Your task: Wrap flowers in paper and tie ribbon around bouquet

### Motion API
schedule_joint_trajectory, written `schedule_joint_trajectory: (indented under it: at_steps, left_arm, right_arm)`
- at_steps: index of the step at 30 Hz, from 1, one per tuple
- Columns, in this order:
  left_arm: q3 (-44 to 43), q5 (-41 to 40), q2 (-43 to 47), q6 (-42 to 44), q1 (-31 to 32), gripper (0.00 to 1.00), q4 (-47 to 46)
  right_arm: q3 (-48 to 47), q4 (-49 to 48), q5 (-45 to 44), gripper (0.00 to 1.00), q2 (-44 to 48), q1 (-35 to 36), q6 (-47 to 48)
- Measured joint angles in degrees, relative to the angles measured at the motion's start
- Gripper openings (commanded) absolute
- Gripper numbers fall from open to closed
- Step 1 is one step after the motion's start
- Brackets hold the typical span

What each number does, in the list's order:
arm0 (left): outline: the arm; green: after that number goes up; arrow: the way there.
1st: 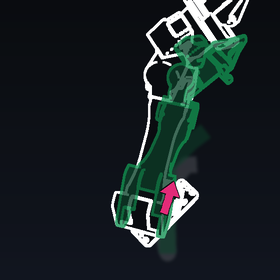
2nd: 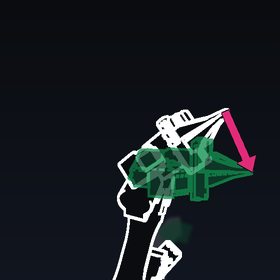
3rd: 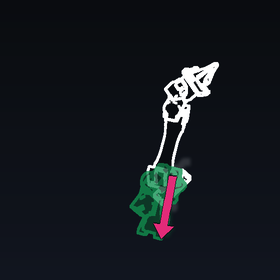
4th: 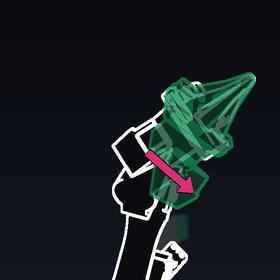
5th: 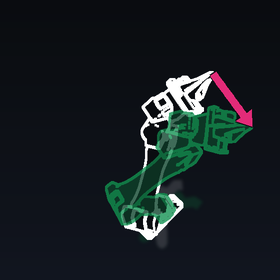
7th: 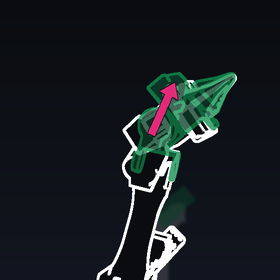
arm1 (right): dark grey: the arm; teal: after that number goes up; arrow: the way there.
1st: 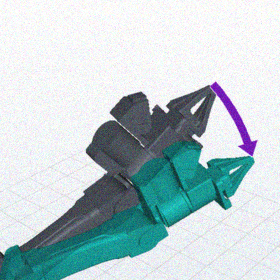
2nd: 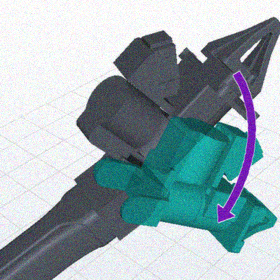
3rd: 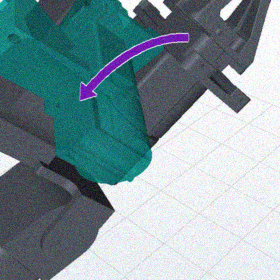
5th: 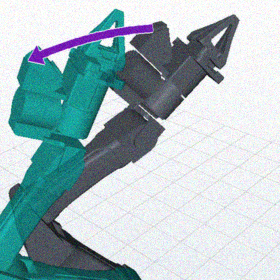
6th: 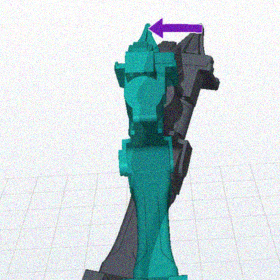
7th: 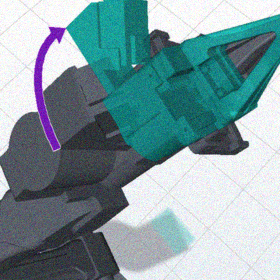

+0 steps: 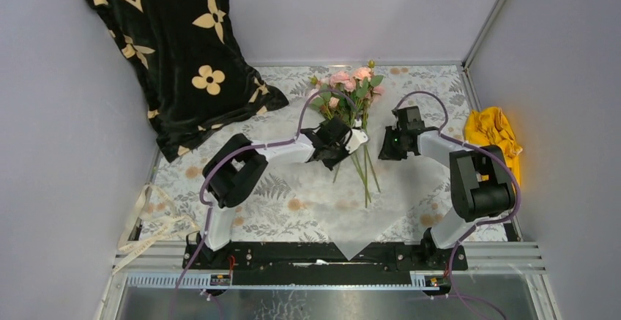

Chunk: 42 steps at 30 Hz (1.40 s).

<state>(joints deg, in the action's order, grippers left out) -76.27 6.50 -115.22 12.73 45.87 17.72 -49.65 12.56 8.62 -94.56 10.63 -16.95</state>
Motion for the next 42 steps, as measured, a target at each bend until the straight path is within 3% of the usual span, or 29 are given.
schedule_joint_trajectory:
  at_steps: [11, 17, 29, 31, 33, 36, 40, 41, 42]
  left_arm:
    - [-4.59, 5.99, -3.69, -0.33, 4.24, 0.12, -1.51]
    - [-1.07, 8.72, -1.18, 0.28, 4.28, 0.15, -1.60]
    - [11.65, 6.99, 14.78, 5.88, -0.33, 0.31, 5.53]
    - [11.80, 5.51, 17.07, 7.32, -3.67, 0.39, 9.66]
    - [11.30, 2.86, 19.15, 9.38, -6.91, 0.56, 15.43]
    - [8.41, -2.40, 21.07, 13.05, -10.43, 0.73, 25.90]
    - [0.37, -4.04, 21.55, 23.19, -9.88, 0.79, 39.39]
    - [-1.31, -3.04, 21.88, 26.53, -9.68, 0.92, 40.44]
    - [-2.40, -1.14, 22.38, 29.73, -9.66, 0.97, 40.35]
  right_arm:
    - [4.68, -13.05, 18.88, 0.18, -2.91, 6.21, -8.96]
    - [4.76, -9.01, 15.37, 0.19, -0.85, 6.36, -8.74]
    - [-5.68, 1.40, 3.34, 0.25, 0.55, 6.14, -3.76]
    - [-7.78, 2.51, 2.75, 0.25, 1.03, 6.08, -2.82]
    - [-9.55, 2.60, 2.43, 0.25, 1.18, 5.90, -2.16]
    - [-10.51, 1.99, 2.38, 0.26, 1.20, 5.81, -1.79]
    - [-12.98, 5.70, 1.14, 0.26, 0.59, 5.57, -1.29]
    - [-14.91, 7.87, 0.79, 0.27, 0.13, 5.35, -1.55]
    - [-15.96, 8.83, 0.79, 0.27, -0.09, 5.18, -1.97]
